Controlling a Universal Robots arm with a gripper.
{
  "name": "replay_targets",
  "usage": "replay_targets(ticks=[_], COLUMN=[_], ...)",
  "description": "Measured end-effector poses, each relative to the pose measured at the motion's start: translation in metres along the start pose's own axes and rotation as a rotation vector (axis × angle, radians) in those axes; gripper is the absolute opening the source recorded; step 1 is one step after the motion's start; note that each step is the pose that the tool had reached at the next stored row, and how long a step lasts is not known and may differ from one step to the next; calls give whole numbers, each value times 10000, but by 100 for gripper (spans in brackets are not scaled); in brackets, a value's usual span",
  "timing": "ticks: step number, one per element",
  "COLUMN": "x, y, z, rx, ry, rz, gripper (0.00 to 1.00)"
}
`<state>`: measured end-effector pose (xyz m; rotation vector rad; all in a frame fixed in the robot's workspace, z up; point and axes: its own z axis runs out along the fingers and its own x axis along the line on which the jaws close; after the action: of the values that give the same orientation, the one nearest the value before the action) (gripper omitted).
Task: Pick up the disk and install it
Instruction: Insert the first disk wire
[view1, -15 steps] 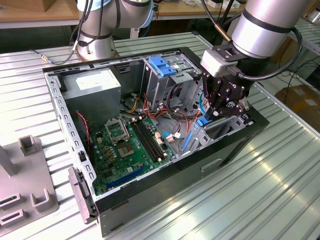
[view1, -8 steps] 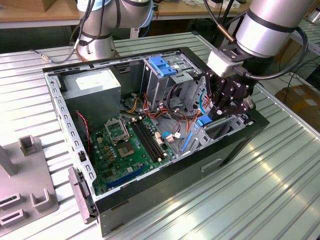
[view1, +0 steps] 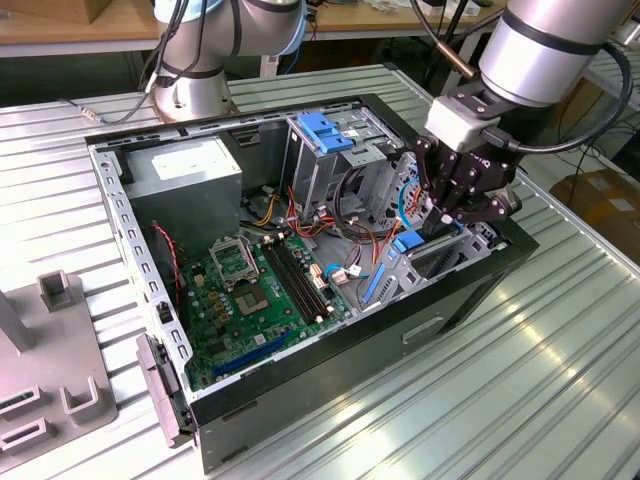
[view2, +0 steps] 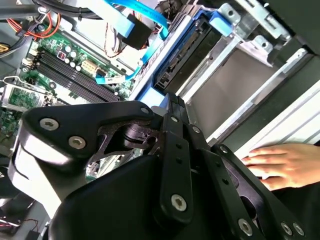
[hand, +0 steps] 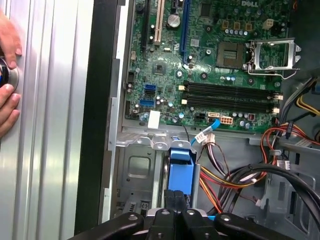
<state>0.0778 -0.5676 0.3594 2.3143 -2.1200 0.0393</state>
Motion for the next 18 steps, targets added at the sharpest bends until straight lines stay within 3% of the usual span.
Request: replay_targets(ticks=[6, 18], x=[9, 20], y=[-78, -247], z=[-78, -83], rx=[13, 15], ry=[1, 3], rz=[-1, -26], gripper=[11, 11])
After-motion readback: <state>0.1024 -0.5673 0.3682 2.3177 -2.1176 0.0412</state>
